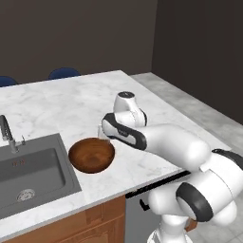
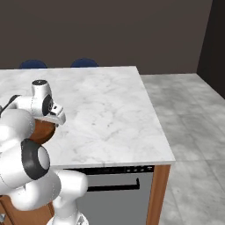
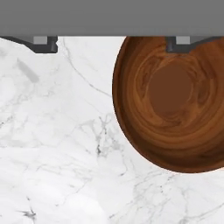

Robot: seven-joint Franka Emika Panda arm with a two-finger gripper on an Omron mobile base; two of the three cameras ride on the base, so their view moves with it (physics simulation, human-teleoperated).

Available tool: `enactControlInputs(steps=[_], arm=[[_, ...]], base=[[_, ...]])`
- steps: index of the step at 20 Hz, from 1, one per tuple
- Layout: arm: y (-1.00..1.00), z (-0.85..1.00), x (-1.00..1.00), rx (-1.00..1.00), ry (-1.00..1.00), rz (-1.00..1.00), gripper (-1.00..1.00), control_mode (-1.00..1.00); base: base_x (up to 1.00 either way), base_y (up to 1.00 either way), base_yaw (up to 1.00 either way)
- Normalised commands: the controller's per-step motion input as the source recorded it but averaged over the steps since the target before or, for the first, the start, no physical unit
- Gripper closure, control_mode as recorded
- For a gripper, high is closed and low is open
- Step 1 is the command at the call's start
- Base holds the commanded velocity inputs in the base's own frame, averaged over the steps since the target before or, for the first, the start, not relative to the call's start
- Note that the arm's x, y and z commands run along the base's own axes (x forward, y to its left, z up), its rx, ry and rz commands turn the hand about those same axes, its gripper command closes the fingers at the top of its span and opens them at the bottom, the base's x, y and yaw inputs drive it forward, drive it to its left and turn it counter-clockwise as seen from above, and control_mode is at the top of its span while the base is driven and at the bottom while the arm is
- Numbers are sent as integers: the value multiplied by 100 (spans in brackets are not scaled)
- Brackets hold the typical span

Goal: Pick the cup and bowl from the counter and place them on the counter next to the sink.

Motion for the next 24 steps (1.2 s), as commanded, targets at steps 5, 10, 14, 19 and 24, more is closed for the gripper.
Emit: enactControlInputs(steps=[5,10,14,19,24], arm=[[-25,54,-2,-8,8,0,-100,-100],[-70,0,-37,-2,1,0,-100,-100],[-100,-24,-59,1,0,0,-100,-100],[-75,-18,-28,4,-6,5,-100,-100],[-33,0,-5,3,-8,13,-100,-100]], base=[[0,0,0],[0,0,0],[0,0,0],[0,0,0],[0,0,0]])
